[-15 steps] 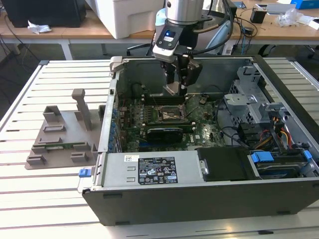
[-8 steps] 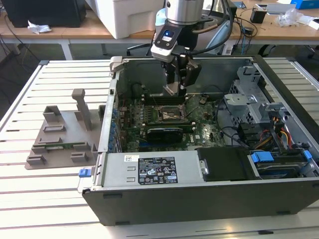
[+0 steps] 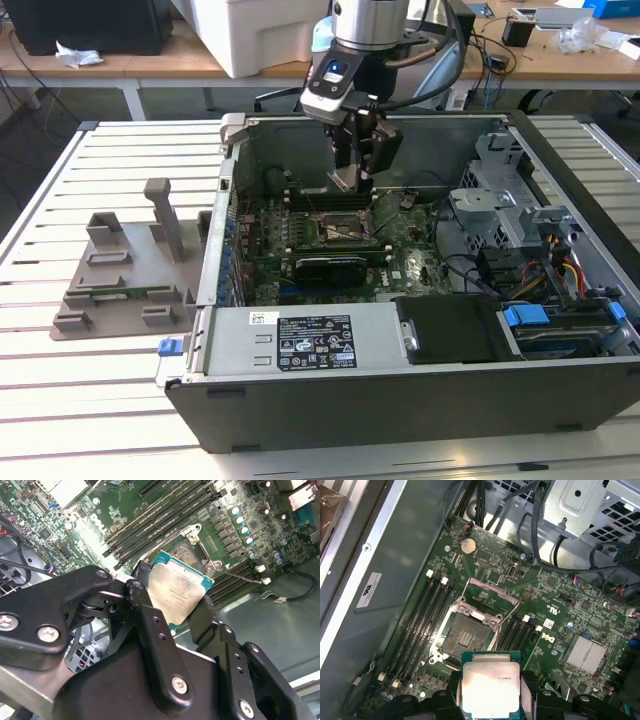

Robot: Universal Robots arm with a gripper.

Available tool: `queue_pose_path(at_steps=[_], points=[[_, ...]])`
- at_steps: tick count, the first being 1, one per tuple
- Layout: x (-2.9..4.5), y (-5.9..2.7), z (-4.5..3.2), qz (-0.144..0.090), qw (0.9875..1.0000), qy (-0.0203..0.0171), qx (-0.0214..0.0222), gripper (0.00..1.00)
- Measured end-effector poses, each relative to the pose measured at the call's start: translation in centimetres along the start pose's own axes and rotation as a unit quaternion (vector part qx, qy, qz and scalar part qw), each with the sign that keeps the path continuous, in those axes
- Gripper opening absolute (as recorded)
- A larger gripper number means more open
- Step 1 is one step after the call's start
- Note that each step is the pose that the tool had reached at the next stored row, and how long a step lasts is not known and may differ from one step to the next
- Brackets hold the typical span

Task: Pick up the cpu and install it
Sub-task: 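Place the cpu into insertion slot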

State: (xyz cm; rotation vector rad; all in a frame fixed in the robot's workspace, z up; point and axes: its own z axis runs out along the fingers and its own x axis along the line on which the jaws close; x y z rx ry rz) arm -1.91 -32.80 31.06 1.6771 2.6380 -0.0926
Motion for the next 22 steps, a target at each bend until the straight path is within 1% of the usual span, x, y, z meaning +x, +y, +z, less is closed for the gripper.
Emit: queue_pose_path(at_steps=[3, 4, 6, 7, 11, 14, 16, 17, 18, 19, 20, 21, 22], points=[[0.00, 0.00, 0.01, 0.014, 0.9999, 0.0006, 0.0006, 0.55], [0.00, 0.00, 0.02, 0.028, 0.9996, 0.0011, 0.0012, 0.55], [0.00, 0.00, 0.03, 0.057, 0.9984, 0.0024, 0.0025, 0.55], [0.00, 0.00, 0.04, 0.065, 0.9979, 0.0027, 0.0029, 0.55], [0.00, 0.00, 0.05, 0.088, 0.9961, 0.0035, 0.0039, 0.55], [0.00, 0.01, 0.07, 0.109, 0.9940, 0.0044, 0.0048, 0.55], [0.00, 0.01, 0.09, 0.126, 0.9920, 0.0050, 0.0056, 0.55], [0.00, 0.01, 0.11, 0.142, 0.9899, 0.0056, 0.0064, 0.55], [0.00, 0.01, 0.14, 0.154, 0.9880, 0.0062, 0.0069, 0.55], [0.01, 0.01, 0.21, 0.175, 0.9845, 0.0071, 0.0078, 0.55], [0.01, 0.01, 0.27, 0.186, 0.9825, 0.0080, 0.0082, 0.55], [0.01, 0.02, 0.35, 0.193, 0.9811, 0.0132, 0.0073, 0.55], [0.05, 0.05, 0.46, 0.194, 0.9807, 0.0166, 0.0065, 0.55]])
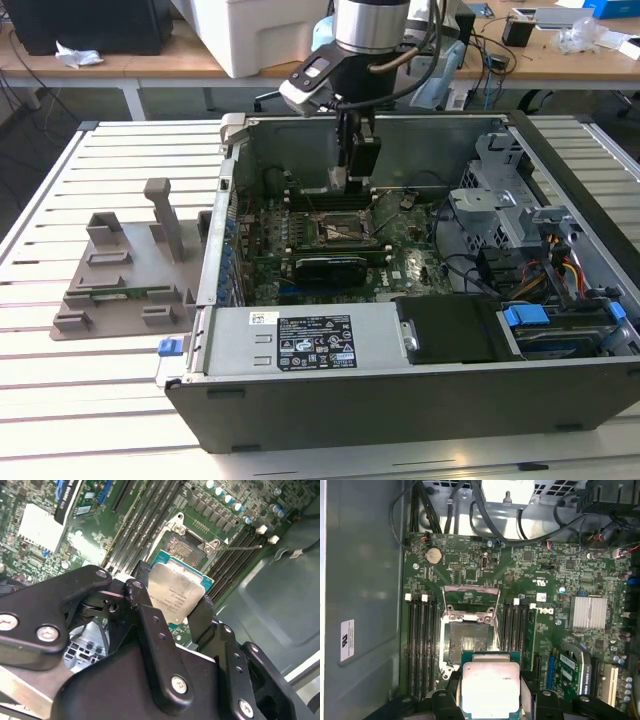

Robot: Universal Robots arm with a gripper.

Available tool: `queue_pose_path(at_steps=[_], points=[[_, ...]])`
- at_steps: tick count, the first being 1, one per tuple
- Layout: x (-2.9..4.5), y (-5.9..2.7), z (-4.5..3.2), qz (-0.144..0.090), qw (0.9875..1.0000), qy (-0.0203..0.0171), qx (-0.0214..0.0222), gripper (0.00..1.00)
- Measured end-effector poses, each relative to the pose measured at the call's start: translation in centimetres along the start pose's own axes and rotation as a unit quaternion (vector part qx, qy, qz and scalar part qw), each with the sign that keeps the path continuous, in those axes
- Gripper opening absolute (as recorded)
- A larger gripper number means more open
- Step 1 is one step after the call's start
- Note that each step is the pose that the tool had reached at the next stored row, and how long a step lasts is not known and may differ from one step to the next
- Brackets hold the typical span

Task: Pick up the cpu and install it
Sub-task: 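Place the cpu into insertion slot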

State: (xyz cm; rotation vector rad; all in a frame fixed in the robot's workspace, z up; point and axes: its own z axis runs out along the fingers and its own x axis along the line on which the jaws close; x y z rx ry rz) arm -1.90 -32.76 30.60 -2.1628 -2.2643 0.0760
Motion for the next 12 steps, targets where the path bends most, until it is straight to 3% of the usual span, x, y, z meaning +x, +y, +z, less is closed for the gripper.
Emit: queue_pose_path(at_steps=[7, 12], points=[[0.56, 0.19, 1.37, 0.001, 1.0000, 0.0011, 0.0001, 0.55], [0.89, 0.33, 2.78, 0.000, 1.0000, 0.0011, 0.0001, 0.55]])
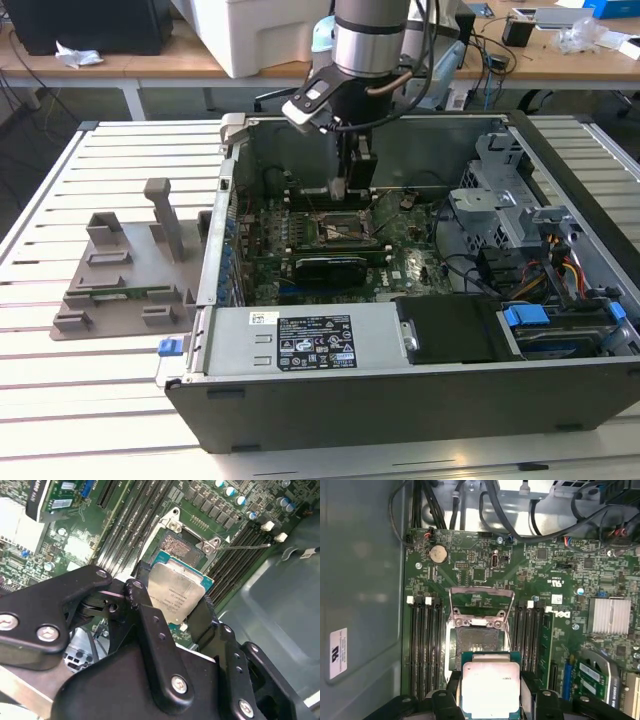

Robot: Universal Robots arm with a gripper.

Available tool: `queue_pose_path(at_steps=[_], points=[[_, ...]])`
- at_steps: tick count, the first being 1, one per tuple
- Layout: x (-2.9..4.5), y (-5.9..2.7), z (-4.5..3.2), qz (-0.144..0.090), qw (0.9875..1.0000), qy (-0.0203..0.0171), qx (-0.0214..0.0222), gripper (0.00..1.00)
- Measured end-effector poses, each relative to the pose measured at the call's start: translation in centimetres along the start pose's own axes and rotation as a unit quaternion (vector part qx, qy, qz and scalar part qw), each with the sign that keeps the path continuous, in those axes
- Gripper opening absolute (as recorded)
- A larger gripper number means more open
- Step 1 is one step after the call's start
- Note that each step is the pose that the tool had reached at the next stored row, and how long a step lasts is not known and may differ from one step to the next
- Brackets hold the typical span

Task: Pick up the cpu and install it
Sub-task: 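Place the cpu into insertion slot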

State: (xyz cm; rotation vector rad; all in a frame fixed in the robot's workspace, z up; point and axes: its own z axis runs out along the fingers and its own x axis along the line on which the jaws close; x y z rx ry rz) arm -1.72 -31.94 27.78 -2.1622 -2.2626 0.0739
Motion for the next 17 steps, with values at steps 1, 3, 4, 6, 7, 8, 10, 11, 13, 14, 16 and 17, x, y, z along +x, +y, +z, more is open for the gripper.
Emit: queue_pose_path(at_steps=[1, 3, 4, 6, 7, 8, 10, 11, 13, 14, 16, 17], points=[[0.03, 0.02, 0.19, 0.000, 1.0000, 0.0000, 0.0000, 0.55], [0.14, 0.08, 0.91, 0.000, 1.0000, -0.0001, 0.0000, 0.55], [0.22, 0.14, 1.55, 0.000, 1.0000, 0.0000, 0.0000, 0.55], [0.26, 0.17, 2.00, 0.000, 1.0000, -0.0001, 0.0000, 0.55], [0.28, 0.18, 2.34, 0.000, 1.0000, 0.0000, 0.0000, 0.55], [0.29, 0.19, 2.55, 0.000, 1.0000, 0.0000, 0.0000, 0.55], [0.31, 0.22, 3.08, 0.000, 1.0000, 0.0000, 0.0000, 0.55], [0.32, 0.23, 3.33, 0.000, 1.0000, 0.0000, 0.0000, 0.55], [0.33, 0.24, 3.81, 0.000, 1.0000, 0.0000, 0.0000, 0.55], [0.34, 0.26, 4.20, 0.000, 1.0000, -0.0001, 0.0000, 0.55], [0.35, 0.28, 4.74, 0.000, 1.0000, 0.0000, 0.0000, 0.55], [0.36, 0.29, 4.94, 0.000, 1.0000, 0.0000, 0.0000, 0.55]])
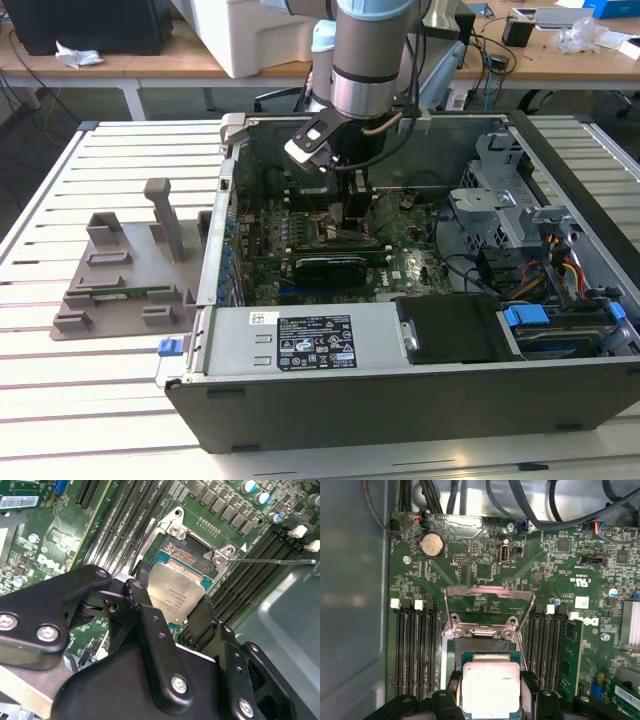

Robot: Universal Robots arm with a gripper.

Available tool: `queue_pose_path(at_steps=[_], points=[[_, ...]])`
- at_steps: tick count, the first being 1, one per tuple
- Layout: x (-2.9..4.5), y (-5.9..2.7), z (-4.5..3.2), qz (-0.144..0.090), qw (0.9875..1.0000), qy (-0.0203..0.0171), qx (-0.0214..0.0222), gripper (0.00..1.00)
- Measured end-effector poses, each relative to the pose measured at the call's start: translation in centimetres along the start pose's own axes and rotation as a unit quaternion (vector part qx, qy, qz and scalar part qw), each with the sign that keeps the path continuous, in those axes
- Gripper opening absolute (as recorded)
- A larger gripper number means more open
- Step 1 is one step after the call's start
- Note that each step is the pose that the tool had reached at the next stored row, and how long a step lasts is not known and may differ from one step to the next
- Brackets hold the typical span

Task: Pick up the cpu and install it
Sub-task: 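Place the cpu into insertion slot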

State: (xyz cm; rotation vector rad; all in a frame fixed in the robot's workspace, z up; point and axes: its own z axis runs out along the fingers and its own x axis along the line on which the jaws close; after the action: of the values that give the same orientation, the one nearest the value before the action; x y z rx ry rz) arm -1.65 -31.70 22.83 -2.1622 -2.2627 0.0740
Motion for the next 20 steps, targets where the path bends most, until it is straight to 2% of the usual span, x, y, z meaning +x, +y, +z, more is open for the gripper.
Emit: queue_pose_path(at_steps=[6, 10, 13, 20], points=[[0.16, -0.13, 1.68, 0.000, 1.0000, 0.0001, 0.0000, 0.55], [0.54, -0.15, 1.84, 0.000, 1.0000, 0.0003, -0.0001, 0.55], [0.58, -0.12, 2.46, 0.007, 1.0000, 0.0006, 0.0001, 0.55], [0.67, -0.05, 2.73, 0.018, 0.9998, 0.0011, 0.0004, 0.55]])
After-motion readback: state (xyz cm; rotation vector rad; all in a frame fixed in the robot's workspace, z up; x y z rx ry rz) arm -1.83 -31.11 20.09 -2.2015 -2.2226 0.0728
